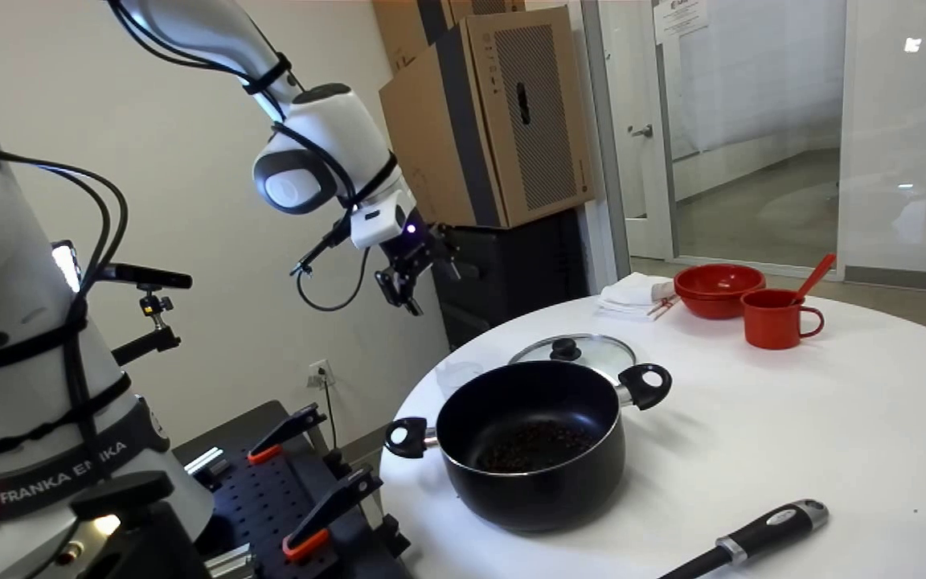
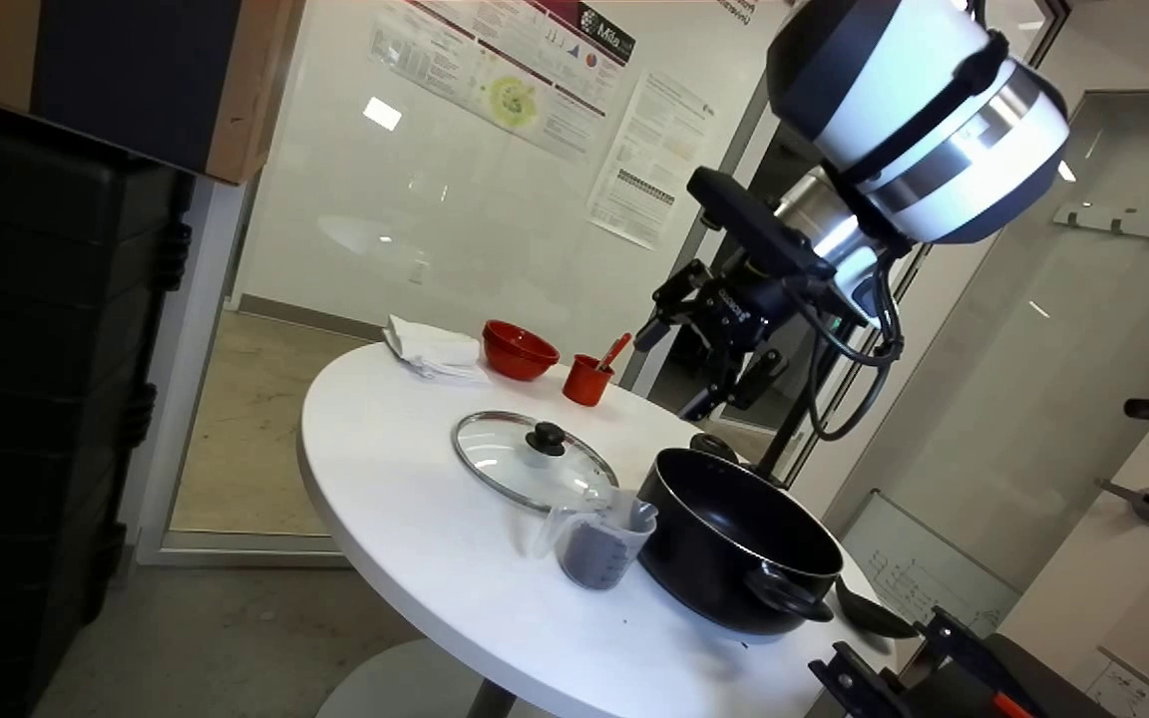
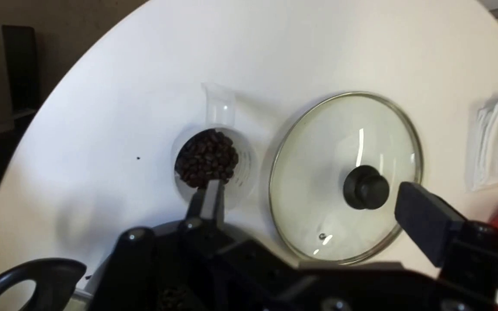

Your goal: Pour the contents of the jug into the pot

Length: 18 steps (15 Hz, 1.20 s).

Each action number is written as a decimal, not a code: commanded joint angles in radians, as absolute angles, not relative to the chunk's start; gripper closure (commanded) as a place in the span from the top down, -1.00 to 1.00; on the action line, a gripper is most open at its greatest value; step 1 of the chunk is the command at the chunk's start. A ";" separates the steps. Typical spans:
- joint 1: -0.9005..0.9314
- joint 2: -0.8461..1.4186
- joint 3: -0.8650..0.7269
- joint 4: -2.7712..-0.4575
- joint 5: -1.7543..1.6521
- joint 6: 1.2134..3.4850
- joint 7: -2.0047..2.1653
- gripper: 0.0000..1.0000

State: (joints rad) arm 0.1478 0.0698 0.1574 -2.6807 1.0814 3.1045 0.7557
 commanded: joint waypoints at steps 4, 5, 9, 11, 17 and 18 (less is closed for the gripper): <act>0.140 0.114 0.125 -2.662 1.067 3.104 0.760 1.00; 0.145 0.139 0.126 -2.669 1.026 3.134 0.779 1.00; 0.182 0.226 0.135 -2.658 0.981 3.204 0.786 1.00; 0.215 0.262 0.146 -2.645 0.998 3.264 0.798 1.00; 0.317 0.350 0.194 -2.585 1.033 3.355 0.846 1.00; 0.326 0.361 0.200 -2.567 1.043 3.353 0.863 1.00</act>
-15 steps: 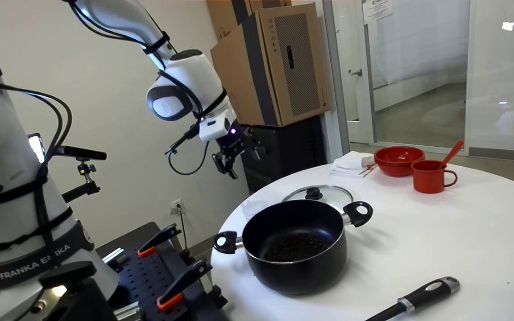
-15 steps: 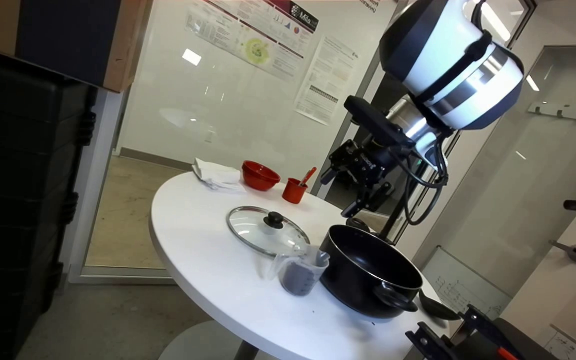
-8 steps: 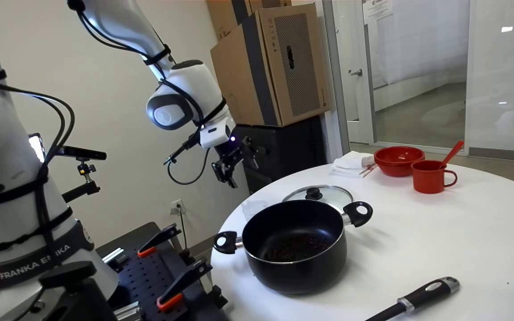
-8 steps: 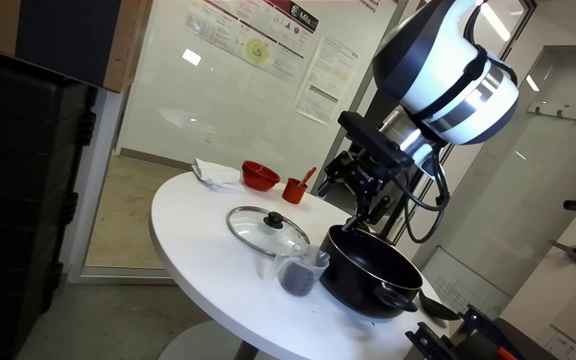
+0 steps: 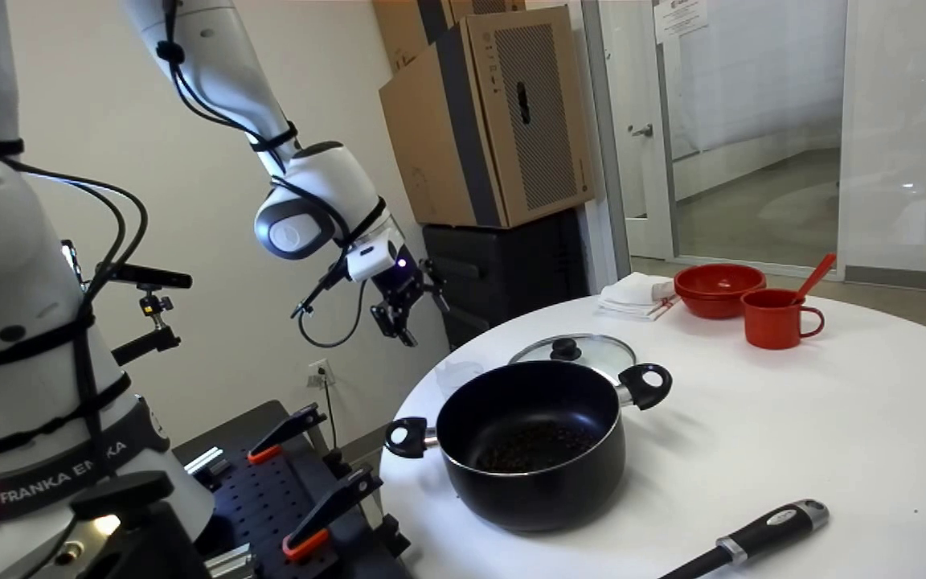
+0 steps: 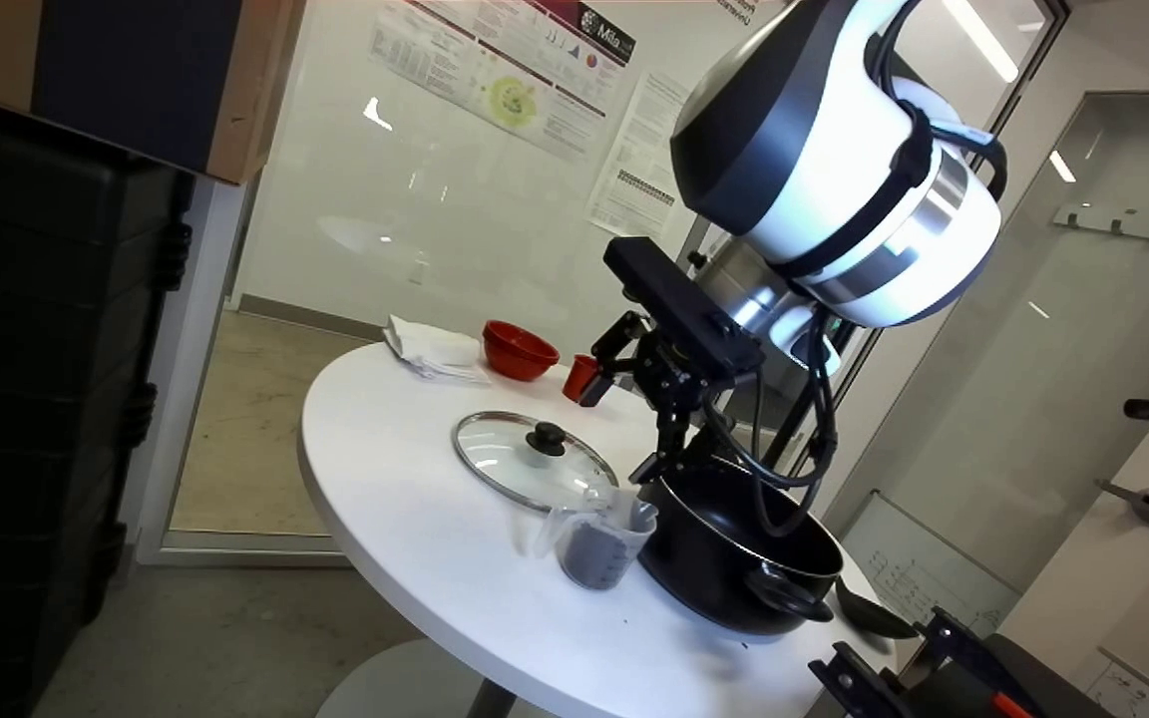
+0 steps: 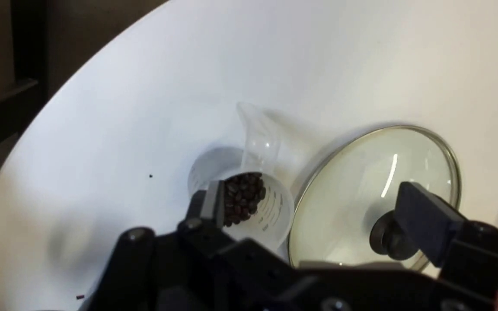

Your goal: Pour the contents of the jug into the pot

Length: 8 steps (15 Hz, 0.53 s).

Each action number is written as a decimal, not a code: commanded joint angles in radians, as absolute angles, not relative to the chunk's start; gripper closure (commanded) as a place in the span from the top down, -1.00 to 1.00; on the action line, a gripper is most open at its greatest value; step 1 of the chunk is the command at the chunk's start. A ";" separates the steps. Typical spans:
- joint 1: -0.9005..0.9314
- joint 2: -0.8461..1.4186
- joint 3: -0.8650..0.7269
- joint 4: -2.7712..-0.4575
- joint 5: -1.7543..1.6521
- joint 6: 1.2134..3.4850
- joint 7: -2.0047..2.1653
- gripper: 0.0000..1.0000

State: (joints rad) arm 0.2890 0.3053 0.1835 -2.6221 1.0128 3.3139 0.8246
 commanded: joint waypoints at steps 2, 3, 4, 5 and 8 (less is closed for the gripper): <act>0.330 0.371 0.205 -2.530 1.061 3.334 0.901 1.00; 0.324 0.378 0.207 -2.511 1.071 3.323 0.917 1.00; 0.298 0.389 0.223 -2.493 1.073 3.320 0.938 1.00; 0.281 0.396 0.230 -2.473 1.085 3.319 0.958 1.00; 0.282 0.445 0.183 -2.420 1.139 3.317 1.028 1.00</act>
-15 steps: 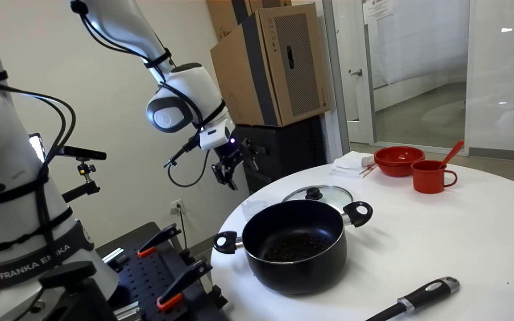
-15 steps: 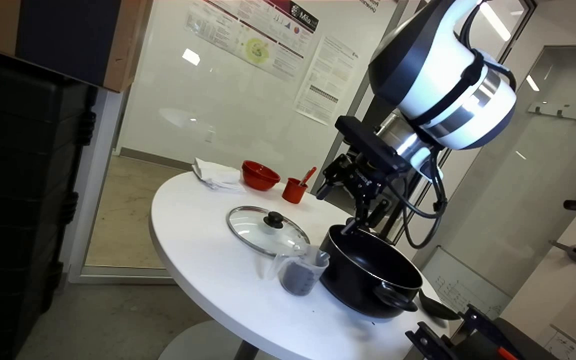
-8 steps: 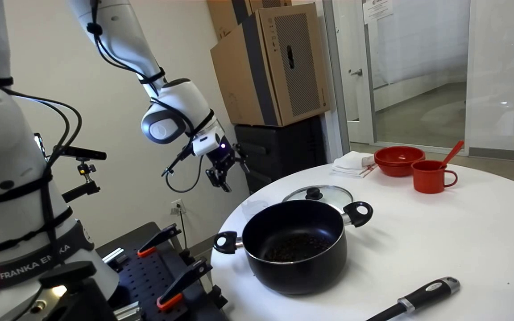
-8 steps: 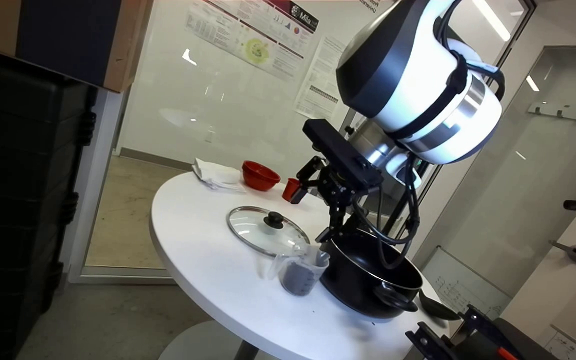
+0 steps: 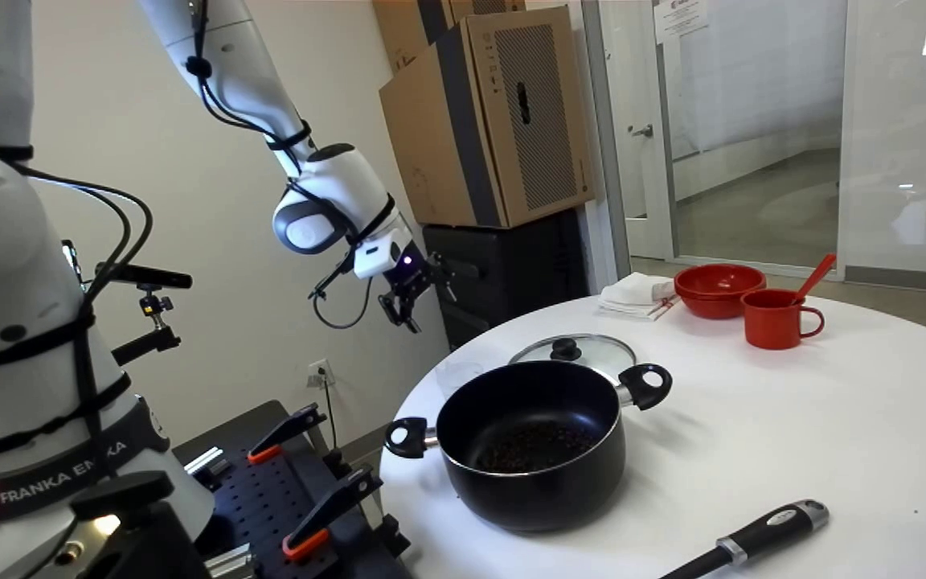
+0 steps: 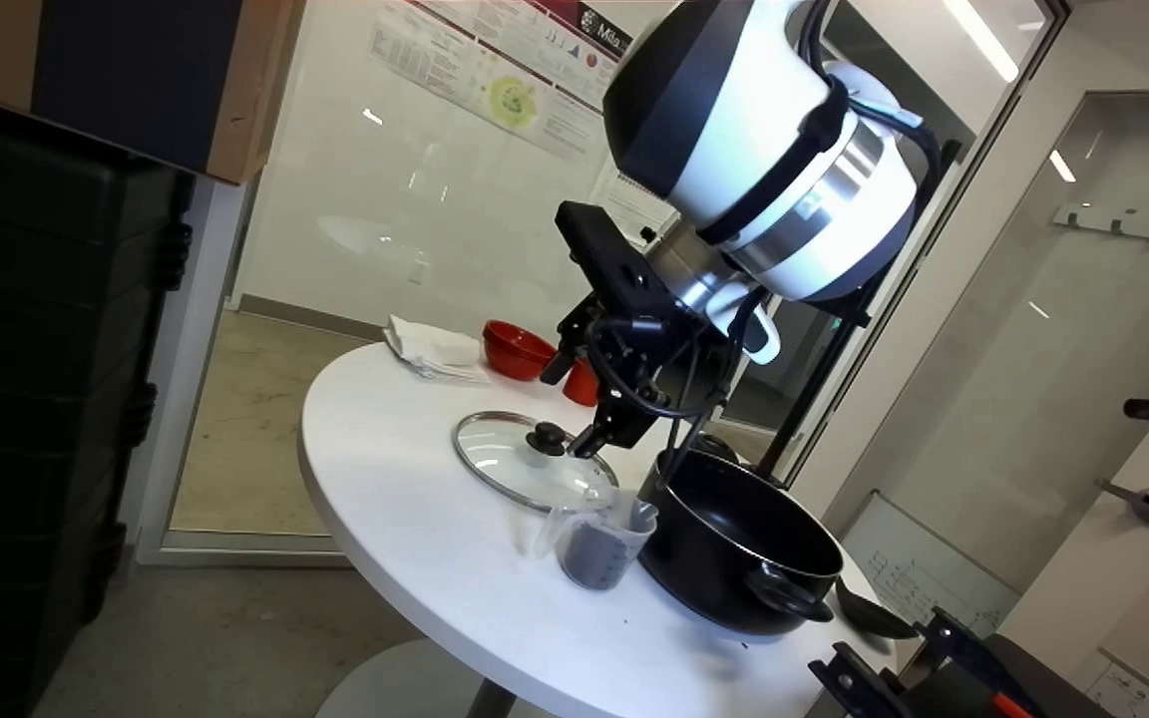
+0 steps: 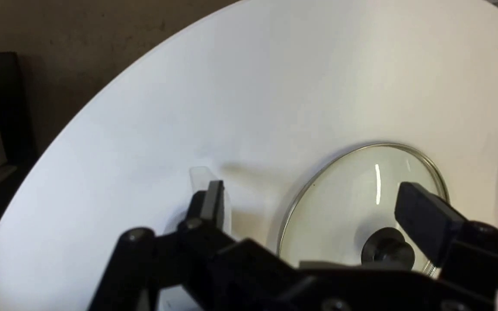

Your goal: Pour the contents of the jug into the pot

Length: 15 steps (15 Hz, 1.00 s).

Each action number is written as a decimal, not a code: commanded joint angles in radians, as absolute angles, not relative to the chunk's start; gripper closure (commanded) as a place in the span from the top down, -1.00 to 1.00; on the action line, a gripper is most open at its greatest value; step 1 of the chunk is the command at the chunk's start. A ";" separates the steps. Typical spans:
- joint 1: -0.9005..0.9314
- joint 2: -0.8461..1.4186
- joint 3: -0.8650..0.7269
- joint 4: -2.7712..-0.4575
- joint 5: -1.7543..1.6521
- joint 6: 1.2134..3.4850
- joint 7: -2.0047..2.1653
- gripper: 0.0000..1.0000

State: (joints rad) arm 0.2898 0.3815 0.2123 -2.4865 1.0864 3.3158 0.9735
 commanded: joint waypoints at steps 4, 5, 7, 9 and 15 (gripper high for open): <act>0.281 0.452 0.154 -2.435 1.153 3.297 1.038 1.00; 0.279 0.470 0.145 -2.430 1.152 3.294 1.039 1.00; 0.279 0.472 0.145 -2.430 1.152 3.295 1.038 1.00; 0.282 0.466 0.148 -2.430 1.152 3.295 1.038 1.00; 0.328 0.488 0.103 -2.471 1.151 3.293 1.067 1.00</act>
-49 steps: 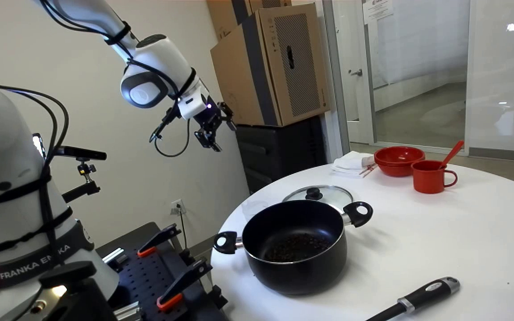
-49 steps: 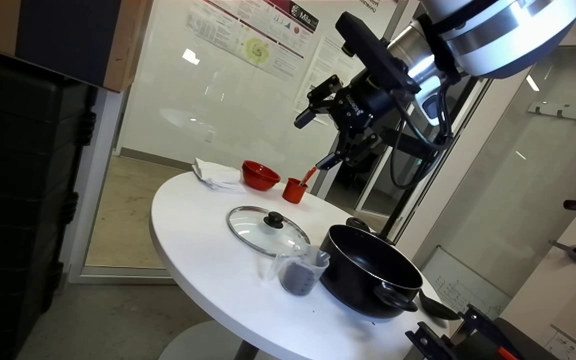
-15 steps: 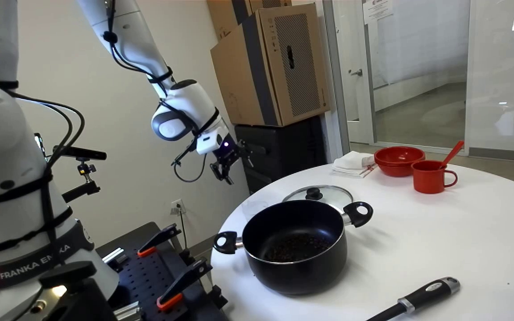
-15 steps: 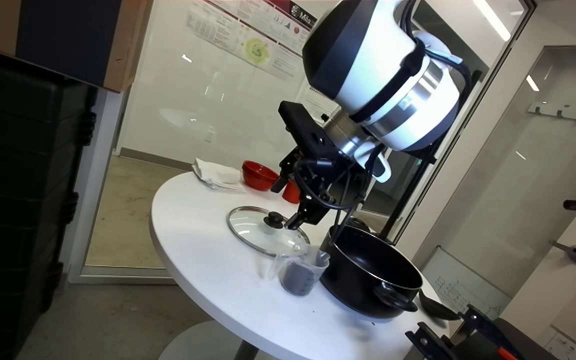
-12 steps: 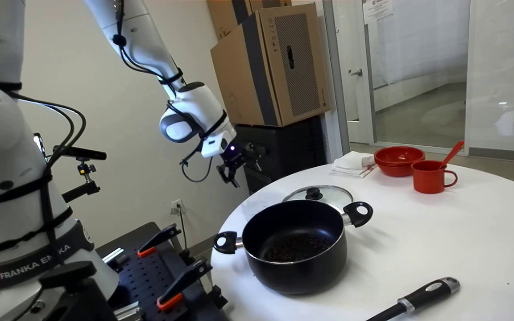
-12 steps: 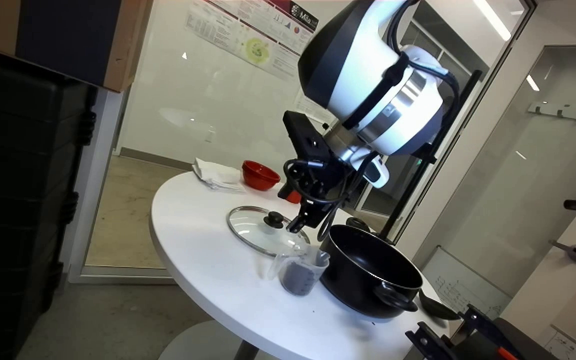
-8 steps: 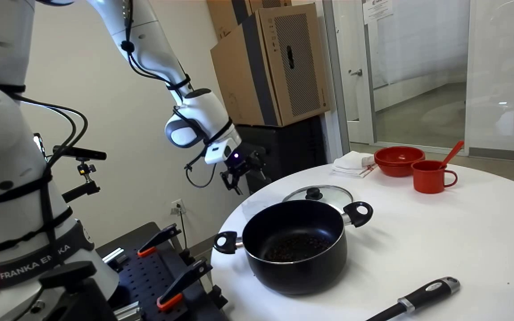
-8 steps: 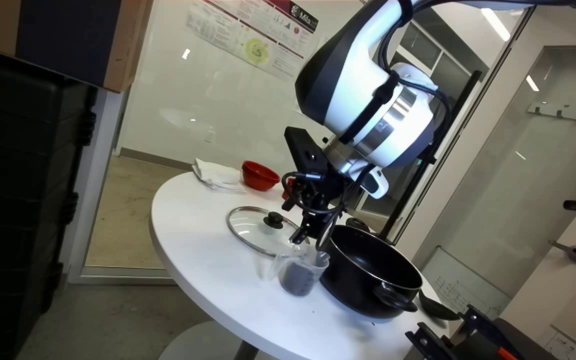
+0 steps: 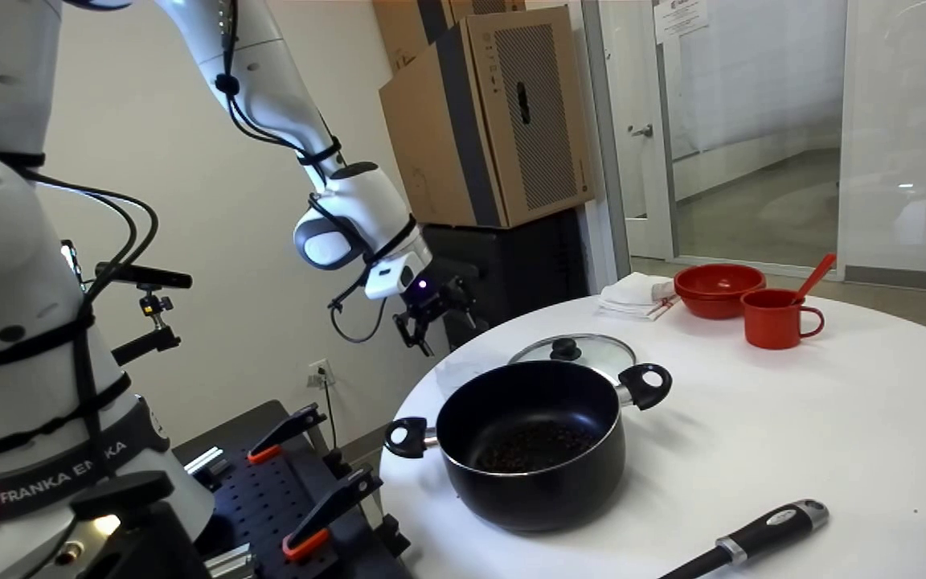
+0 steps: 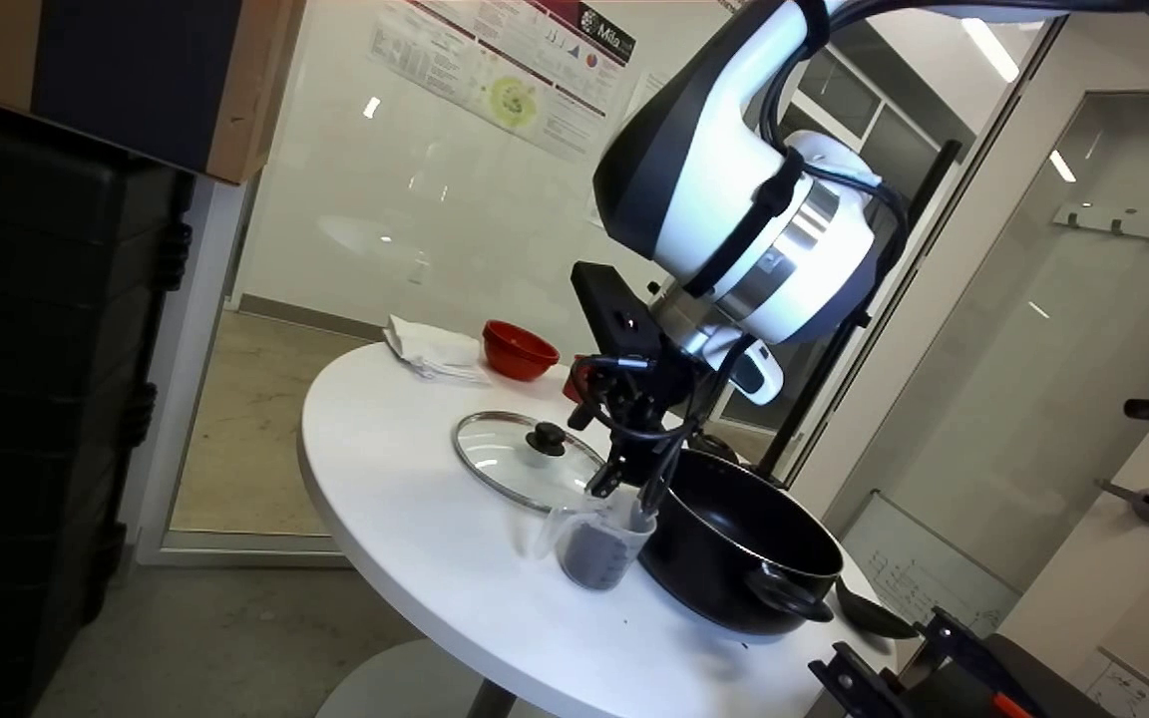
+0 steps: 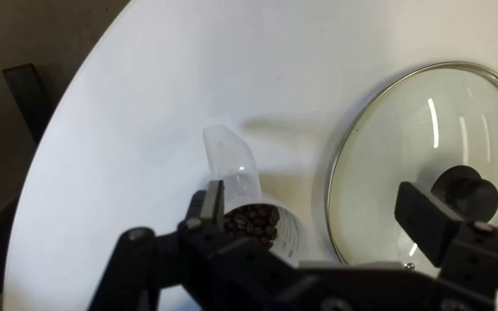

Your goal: Pour the contents of the jug into the pot

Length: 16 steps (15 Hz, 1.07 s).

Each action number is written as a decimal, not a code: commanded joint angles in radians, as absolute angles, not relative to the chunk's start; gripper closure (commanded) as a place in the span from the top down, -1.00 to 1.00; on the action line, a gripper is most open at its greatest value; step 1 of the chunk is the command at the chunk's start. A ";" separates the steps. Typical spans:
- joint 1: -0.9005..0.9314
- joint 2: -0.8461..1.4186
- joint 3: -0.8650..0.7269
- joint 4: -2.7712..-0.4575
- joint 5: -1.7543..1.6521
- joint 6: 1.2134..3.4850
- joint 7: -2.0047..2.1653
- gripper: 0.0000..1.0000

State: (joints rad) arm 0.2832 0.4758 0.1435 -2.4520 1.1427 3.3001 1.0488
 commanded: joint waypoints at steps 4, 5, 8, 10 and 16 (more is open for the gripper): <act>0.392 0.518 0.040 -2.490 1.144 3.270 1.077 1.00; 0.410 0.525 0.023 -2.492 1.140 3.259 1.079 1.00; 0.479 0.551 -0.034 -2.489 1.127 3.236 1.087 1.00; 0.530 0.562 -0.073 -2.489 1.117 3.220 1.094 1.00; 0.661 0.544 -0.155 -2.494 1.118 3.217 1.113 1.00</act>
State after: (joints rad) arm 0.5984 0.5626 -0.1140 -2.4878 1.1290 3.2194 1.0789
